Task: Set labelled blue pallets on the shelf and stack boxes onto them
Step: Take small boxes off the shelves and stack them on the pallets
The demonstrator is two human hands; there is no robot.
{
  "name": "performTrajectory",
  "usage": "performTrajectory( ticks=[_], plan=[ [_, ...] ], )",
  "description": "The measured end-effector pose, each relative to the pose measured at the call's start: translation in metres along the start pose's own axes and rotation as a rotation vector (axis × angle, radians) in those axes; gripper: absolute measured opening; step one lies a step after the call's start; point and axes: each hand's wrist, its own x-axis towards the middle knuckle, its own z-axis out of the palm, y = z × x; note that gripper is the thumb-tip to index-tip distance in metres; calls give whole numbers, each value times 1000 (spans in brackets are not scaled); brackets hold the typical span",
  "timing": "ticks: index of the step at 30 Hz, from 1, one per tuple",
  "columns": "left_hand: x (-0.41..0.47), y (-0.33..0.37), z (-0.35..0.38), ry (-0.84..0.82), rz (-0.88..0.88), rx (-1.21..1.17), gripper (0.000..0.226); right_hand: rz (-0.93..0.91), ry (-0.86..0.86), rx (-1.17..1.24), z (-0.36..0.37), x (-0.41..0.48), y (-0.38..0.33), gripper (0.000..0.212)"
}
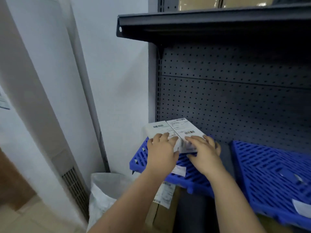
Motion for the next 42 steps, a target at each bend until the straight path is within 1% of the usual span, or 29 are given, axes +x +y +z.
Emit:
performTrajectory(
  ticks=[3,6,9,15,19,25,32,35,38,42],
  plan=[
    [-14,5,8,4,150,-26,43,58,61,-88,-7,-35,4,59],
    [-25,19,11,-31,239,-7,46,123,79,-193,-23,-72,14,59],
    [-32,51,9,-66,350,-61,52,235,122,-257,-45,-109,30,57],
    [-60,144,12,-150,541,-202,55,452,214,-320,-88,-188,69,52],
    [-83,210,19,-166,672,-240,53,571,265,-394,-120,-241,103,50],
    [-125,314,28,-200,835,-273,53,716,340,-431,-165,-319,156,51],
    [-178,480,43,-242,904,-333,57,833,386,-484,-245,-426,258,52],
    [-202,561,44,-251,904,-386,56,864,393,-507,-291,-474,301,51],
    [-226,640,42,-271,900,-462,54,890,432,-529,-340,-517,344,46],
    [-254,723,46,-310,865,-578,54,921,489,-521,-384,-561,396,45]
  ],
)
